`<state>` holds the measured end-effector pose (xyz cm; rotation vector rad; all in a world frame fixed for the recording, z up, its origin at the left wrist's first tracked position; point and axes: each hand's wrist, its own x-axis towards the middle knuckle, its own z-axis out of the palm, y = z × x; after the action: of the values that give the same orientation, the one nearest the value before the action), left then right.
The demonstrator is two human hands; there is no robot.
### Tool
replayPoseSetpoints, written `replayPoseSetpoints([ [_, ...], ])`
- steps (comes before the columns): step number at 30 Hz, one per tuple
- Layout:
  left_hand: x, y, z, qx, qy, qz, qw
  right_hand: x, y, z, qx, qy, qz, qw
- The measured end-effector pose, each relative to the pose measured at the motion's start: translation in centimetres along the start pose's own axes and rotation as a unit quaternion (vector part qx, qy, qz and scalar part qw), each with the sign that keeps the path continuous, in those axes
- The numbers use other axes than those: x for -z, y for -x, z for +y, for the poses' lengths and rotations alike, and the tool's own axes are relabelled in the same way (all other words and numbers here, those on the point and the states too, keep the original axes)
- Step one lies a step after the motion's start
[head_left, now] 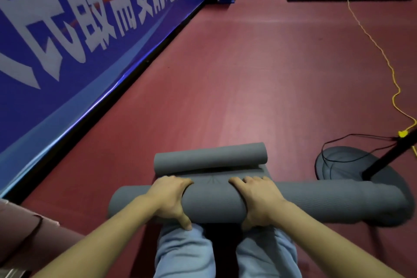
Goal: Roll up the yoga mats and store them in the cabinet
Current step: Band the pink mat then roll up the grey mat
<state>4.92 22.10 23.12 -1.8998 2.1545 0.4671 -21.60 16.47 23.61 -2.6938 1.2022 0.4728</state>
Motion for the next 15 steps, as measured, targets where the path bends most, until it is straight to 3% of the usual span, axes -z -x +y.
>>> replayPoseSetpoints([
  [5, 0.9, 2.1, 3.2, -0.030, -0.041, 0.052, 0.997, 0.6, 3.7, 1.0, -0.007, 0.003, 0.028, 1.000],
  [15, 0.6, 9.8, 6.8, -0.066, -0.006, 0.090, 0.994, 0.2, 13.5, -2.9, -0.034, 0.018, 0.048, 0.998],
])
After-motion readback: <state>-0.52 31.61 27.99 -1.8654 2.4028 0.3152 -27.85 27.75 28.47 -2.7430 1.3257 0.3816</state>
